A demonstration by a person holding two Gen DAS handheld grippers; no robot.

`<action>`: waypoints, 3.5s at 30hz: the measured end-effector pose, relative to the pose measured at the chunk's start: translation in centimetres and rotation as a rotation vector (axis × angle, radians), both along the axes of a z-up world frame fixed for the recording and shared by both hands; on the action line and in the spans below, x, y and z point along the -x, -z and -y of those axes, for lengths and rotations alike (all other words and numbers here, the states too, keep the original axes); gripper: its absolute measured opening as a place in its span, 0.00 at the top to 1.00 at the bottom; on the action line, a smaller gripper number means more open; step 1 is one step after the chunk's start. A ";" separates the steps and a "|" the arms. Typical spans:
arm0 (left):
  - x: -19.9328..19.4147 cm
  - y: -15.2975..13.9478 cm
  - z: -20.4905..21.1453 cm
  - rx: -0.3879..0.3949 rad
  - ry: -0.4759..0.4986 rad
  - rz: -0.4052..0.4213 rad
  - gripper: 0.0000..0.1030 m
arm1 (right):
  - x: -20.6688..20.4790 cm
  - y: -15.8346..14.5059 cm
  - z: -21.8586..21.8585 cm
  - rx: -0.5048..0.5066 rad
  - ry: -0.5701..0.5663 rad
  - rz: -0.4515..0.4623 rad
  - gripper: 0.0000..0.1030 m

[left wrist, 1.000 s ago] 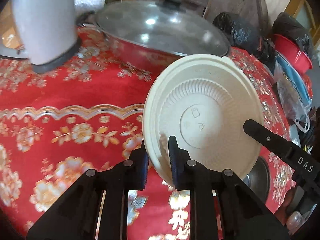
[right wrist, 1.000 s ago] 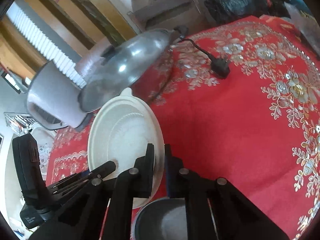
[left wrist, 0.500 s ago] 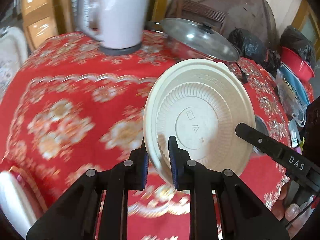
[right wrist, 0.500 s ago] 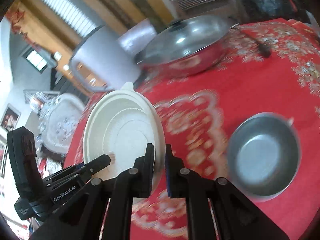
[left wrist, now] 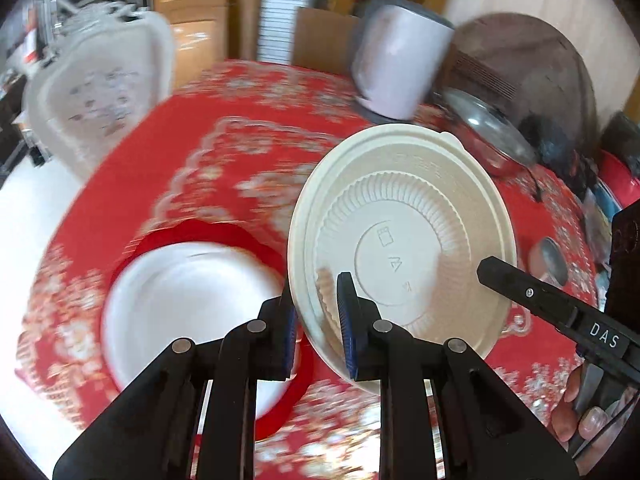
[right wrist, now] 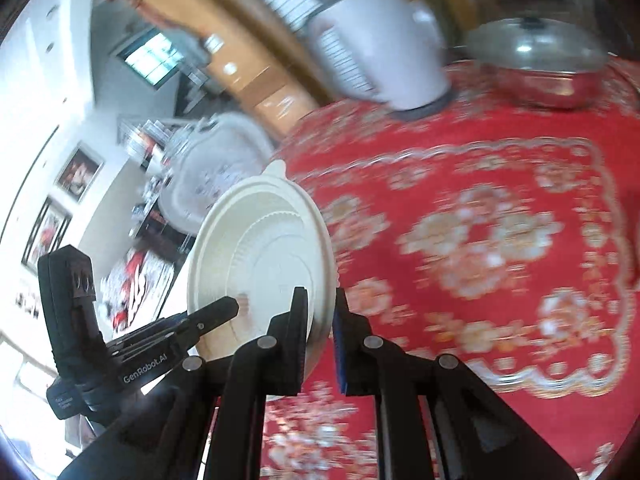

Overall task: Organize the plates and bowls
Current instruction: 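Carry the cream bowl with both grippers and lower it onto the stack, then open both grippers and withdraw from the stack, then move both grippers to the steel mug-pot with the white handle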

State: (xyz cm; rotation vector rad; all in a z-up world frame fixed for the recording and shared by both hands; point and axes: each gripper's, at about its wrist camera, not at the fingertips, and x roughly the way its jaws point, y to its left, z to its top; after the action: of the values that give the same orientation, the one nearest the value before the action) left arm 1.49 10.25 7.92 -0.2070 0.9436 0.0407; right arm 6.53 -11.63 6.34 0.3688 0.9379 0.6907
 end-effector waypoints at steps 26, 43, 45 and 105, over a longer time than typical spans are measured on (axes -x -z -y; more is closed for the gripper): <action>4.8 5.5 -10.3 0.006 -0.211 -0.096 0.82 | 2.0 4.2 -13.4 0.127 -0.208 -0.091 0.88; 7.6 0.7 -8.4 -0.047 -0.195 0.026 0.60 | 3.7 2.1 -11.3 0.112 -0.153 -0.006 0.65; 7.4 0.3 -7.8 -0.089 -0.188 0.030 0.51 | 3.9 1.7 -10.5 0.107 -0.138 0.006 0.65; -7.3 3.4 28.0 -0.145 0.307 0.249 0.50 | 4.4 3.0 25.3 0.211 0.602 0.008 0.58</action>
State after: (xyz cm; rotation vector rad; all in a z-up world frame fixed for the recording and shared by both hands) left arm 8.82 -17.71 4.56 0.0677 0.7125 -0.1952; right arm 2.10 -36.97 3.35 0.4323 0.8241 0.0423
